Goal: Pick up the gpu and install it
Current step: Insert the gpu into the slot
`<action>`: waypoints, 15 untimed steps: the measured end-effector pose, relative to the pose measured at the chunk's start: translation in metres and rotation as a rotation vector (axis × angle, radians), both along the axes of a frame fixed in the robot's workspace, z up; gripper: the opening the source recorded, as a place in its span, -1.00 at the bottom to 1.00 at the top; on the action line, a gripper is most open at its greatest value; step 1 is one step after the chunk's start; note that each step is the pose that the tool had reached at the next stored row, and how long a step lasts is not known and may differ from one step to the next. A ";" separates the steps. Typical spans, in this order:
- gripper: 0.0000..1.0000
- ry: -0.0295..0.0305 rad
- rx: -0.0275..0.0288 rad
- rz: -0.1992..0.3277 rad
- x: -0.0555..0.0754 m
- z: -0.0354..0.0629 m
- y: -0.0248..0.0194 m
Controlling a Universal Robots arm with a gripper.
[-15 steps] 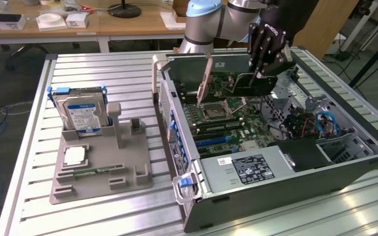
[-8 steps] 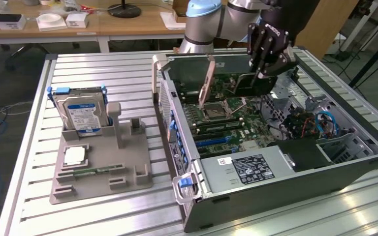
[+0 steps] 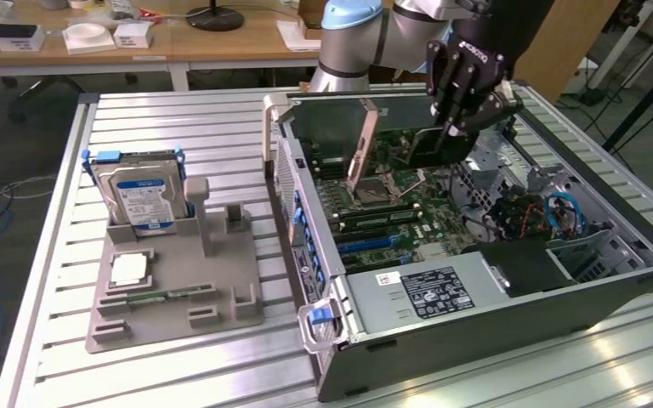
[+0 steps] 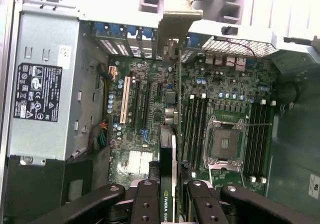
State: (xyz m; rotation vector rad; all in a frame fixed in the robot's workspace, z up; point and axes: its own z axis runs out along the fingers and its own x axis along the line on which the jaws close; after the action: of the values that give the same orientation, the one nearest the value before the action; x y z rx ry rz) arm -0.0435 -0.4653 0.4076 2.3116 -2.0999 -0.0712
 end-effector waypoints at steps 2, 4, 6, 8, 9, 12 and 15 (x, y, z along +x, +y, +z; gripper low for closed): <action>-0.48 0.0000 0.0000 0.018 0.000 0.0000 0.0000; -0.48 0.0000 0.0000 0.035 0.001 0.0000 0.0000; -0.48 0.0000 0.0000 0.038 0.001 0.0000 0.0000; -0.48 0.0000 -0.0001 0.038 0.001 0.0000 0.0000; -0.48 0.0000 0.0000 0.036 0.001 0.0000 0.0000; -0.48 0.0001 -0.0002 0.012 0.001 -0.0002 0.0001; -0.48 -0.0001 0.0002 -0.015 0.001 -0.0010 0.0002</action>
State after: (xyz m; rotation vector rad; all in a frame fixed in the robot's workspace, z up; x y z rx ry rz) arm -0.0428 -0.4651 0.4066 2.2965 -2.1172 -0.0716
